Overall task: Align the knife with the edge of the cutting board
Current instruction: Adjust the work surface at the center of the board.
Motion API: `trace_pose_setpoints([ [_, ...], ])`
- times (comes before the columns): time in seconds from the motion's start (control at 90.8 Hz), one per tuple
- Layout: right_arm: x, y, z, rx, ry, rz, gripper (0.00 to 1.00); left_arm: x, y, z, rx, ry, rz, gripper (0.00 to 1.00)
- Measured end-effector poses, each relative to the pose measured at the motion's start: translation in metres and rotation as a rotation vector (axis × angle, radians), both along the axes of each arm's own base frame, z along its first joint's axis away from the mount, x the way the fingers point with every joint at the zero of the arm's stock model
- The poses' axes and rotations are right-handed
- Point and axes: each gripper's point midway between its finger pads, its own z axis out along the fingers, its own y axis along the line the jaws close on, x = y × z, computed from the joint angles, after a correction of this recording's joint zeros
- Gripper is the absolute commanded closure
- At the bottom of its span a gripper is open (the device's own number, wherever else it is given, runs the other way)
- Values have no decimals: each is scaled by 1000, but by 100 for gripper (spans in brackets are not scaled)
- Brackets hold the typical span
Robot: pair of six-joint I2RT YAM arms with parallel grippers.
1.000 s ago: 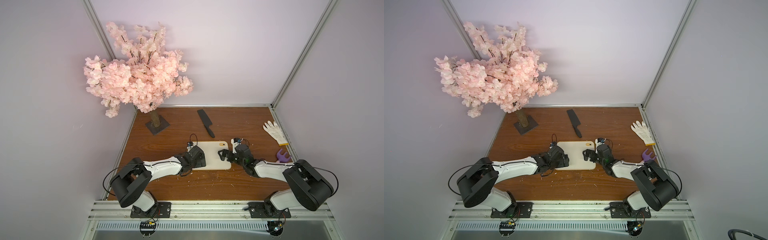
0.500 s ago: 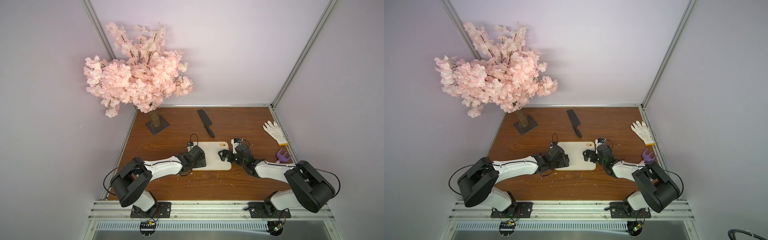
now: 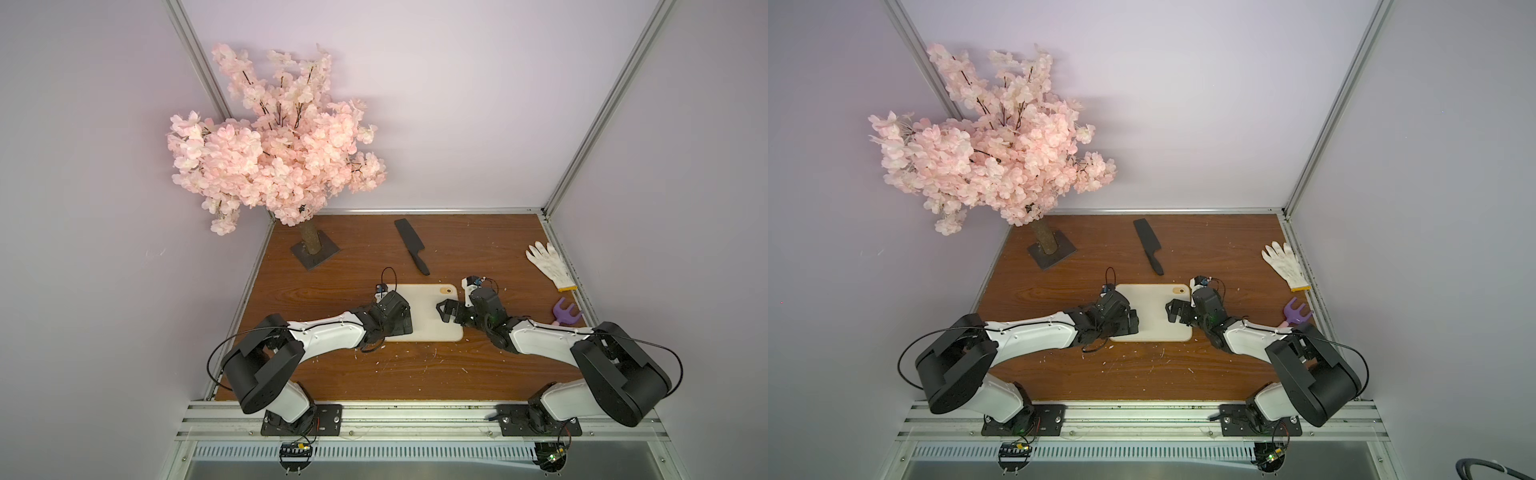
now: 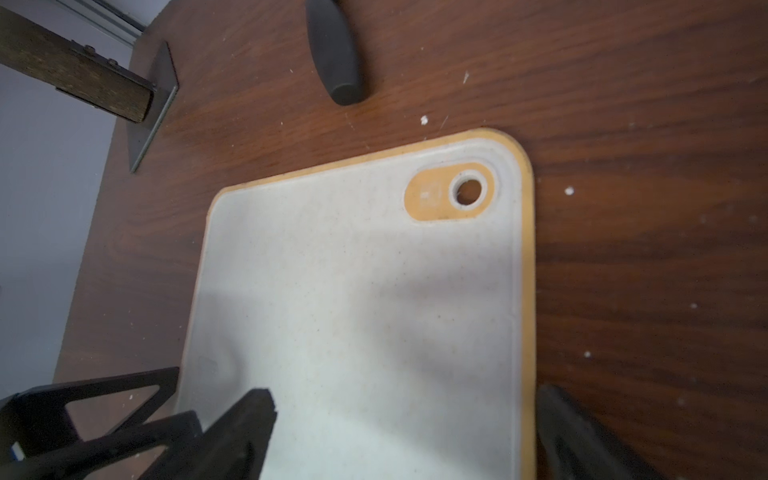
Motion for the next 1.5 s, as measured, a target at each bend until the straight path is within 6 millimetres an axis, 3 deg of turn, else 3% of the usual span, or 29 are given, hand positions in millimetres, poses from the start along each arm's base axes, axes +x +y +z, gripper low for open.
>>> trace_pose_setpoints([
  [0.396, 7, 4, 9, -80, 65, 35, 0, -9, 0, 10, 27, 45, -35, 0],
  [0.738, 5, 6, 16, -84, 71, 52, 0, 13, 9, 33, -8, 12, -14, 0],
  [1.024, 4, 5, 13, -87, 77, 53, 0, 1, 8, 16, -36, 52, -39, 0],
  [1.145, 3, 15, 13, -55, 76, 86, 0, -7, 6, 6, -64, 74, -53, 0],
  [1.497, 0, 20, 9, -34, 79, 109, 0, -4, 4, 3, -70, 53, -51, 0],
])
